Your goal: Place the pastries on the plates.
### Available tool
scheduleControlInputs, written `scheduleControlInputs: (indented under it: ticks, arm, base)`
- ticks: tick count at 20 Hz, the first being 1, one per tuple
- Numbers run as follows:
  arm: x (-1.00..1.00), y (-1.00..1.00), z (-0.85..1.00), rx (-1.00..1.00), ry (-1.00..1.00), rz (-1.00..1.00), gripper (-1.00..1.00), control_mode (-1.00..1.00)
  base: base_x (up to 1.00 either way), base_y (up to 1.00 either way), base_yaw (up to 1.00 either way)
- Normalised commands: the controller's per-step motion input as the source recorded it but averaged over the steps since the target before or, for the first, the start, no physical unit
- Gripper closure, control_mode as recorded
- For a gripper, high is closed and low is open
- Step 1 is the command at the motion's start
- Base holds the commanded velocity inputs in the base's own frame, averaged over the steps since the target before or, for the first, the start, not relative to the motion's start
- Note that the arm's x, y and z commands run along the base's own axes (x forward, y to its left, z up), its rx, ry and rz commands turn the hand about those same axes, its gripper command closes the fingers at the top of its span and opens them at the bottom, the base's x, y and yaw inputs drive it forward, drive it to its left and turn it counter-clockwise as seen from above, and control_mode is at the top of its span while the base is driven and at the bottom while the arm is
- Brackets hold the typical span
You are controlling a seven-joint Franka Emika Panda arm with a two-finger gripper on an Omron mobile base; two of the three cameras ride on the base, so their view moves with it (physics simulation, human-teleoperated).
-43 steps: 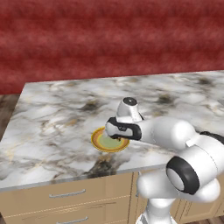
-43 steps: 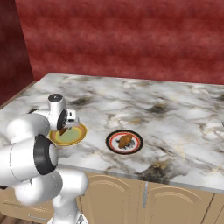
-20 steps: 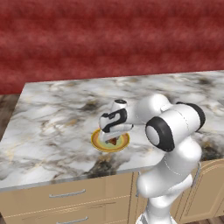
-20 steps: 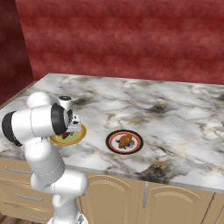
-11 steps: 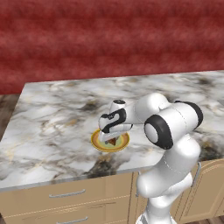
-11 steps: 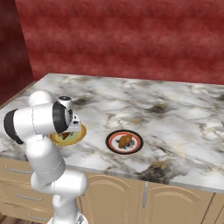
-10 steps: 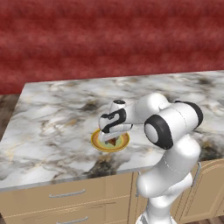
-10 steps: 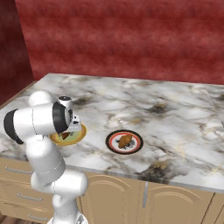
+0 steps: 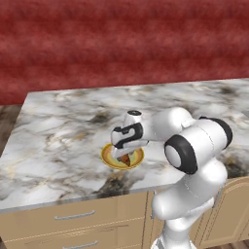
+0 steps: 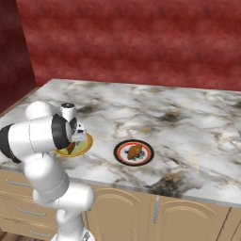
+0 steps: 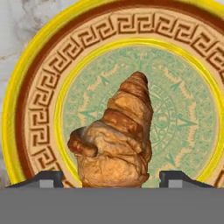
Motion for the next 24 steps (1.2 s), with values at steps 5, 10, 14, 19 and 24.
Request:
scheduleControlInputs:
  ticks: [5,10,14,19,24]
  arm:
    - [-0.23,0.0,0.46,0.0,-0.1,0.0,-1.0,-1.0]
    - [-0.26,0.0,0.71,0.0,-0.19,0.0,-1.0,-1.0]
    - [-0.49,0.0,0.62,0.0,-0.28,0.01,-1.0,-1.0]
    - [-0.56,0.0,0.53,-0.01,-0.36,0.02,-1.0,-1.0]
    - [-0.61,0.06,0.42,-0.04,-0.4,0.03,-1.0,-1.0]
  base:
    - [0.0,0.0,0.0]
    - [0.0,0.0,0.0]
    - [0.0,0.0,0.0]
    - [0.0,0.0,0.0]
    - [0.0,0.0,0.0]
